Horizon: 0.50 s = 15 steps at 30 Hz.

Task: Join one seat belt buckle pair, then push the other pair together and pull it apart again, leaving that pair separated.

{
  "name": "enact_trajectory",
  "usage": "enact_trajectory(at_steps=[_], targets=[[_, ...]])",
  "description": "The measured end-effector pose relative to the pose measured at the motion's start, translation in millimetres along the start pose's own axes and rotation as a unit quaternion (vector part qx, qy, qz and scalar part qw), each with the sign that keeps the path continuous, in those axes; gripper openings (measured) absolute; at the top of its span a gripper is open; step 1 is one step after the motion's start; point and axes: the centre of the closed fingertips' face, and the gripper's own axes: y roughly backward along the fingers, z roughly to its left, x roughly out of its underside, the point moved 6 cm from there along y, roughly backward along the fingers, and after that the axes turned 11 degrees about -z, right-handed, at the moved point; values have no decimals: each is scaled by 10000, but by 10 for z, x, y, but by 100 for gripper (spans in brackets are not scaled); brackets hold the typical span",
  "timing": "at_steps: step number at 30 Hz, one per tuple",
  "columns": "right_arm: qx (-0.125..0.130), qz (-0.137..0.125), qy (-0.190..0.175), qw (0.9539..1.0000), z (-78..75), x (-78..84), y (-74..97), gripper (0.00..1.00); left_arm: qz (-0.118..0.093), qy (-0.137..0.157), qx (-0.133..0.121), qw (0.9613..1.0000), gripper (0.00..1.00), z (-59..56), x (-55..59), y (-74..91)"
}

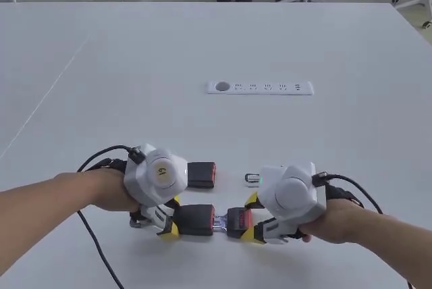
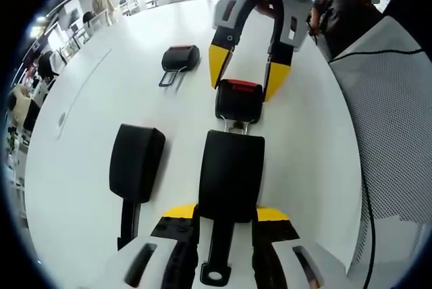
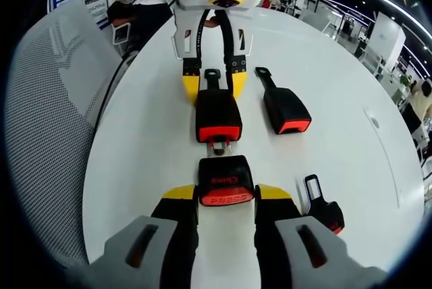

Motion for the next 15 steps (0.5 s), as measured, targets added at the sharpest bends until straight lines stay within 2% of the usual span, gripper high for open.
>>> enact_trajectory(at_steps=[15], targets=[[-25, -22, 63, 10000, 4, -12, -8, 28, -50, -32, 4, 10000, 30, -4, 8, 3]])
